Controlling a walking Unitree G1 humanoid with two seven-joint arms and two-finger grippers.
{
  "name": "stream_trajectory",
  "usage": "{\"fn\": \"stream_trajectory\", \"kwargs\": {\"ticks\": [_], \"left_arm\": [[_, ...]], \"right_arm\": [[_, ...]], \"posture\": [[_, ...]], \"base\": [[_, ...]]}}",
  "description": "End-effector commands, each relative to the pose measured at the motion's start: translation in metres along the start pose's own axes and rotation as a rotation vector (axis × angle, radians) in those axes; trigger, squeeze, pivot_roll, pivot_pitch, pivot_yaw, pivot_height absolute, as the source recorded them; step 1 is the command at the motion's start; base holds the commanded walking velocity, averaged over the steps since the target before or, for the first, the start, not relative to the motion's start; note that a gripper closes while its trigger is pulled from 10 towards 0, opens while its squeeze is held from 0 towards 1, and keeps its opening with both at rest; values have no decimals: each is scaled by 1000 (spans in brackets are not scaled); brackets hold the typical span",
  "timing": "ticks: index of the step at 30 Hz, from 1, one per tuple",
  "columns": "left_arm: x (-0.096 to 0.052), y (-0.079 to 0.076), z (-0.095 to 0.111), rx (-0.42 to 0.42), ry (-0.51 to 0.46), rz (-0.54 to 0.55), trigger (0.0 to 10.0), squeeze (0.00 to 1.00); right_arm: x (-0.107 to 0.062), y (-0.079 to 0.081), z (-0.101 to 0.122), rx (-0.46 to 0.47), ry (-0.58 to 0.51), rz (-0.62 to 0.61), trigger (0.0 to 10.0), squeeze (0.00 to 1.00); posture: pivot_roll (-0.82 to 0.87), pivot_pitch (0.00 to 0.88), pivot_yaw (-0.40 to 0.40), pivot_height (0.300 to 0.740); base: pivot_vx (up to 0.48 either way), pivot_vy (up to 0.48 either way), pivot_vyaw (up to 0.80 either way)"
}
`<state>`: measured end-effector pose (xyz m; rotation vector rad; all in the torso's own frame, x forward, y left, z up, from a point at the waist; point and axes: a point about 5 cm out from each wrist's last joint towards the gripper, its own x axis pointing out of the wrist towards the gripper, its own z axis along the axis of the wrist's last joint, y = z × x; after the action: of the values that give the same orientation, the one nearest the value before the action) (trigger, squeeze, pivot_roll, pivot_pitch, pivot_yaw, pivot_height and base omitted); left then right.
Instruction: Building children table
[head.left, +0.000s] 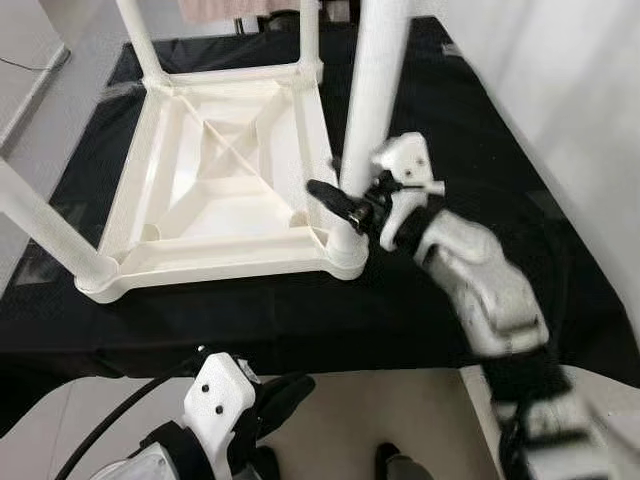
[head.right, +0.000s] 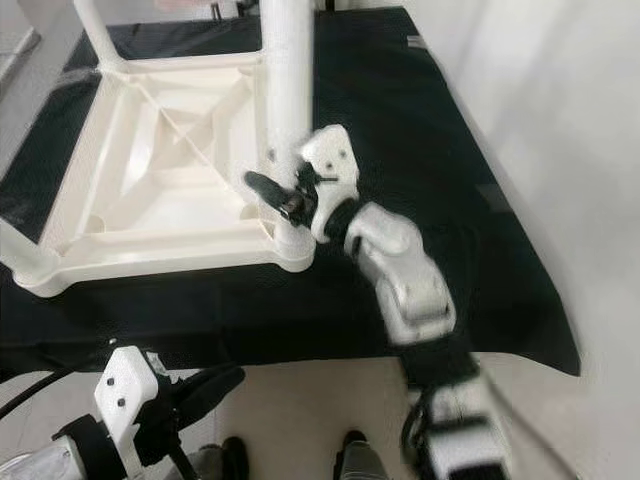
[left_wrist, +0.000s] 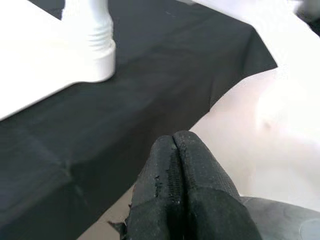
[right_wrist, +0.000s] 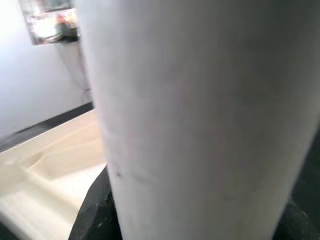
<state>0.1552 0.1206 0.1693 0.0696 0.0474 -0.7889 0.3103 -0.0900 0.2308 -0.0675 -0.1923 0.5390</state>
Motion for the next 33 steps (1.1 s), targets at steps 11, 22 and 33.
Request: {"fn": "stream_trajectory", "kwargs": {"ticks": [11, 22, 33], "left_arm": [[1, 10, -9, 8, 30, 16, 10000, 0], [7, 23, -12, 33, 14, 54, 10000, 0], [7, 49, -4, 108, -20, 185, 10000, 0]], "right_arm": [[-3, 49, -58, 112, 307, -220, 10000, 0], [-4, 51, -55, 67, 339, -286, 10000, 0], [-10, 59, -64, 11, 358, -175, 10000, 0]], "posture": [[18, 236, 38, 740], [14, 190, 31, 740], [9, 150, 29, 740]], "base": [[0, 0, 0], [0, 0, 0], [0, 0, 0]]}}
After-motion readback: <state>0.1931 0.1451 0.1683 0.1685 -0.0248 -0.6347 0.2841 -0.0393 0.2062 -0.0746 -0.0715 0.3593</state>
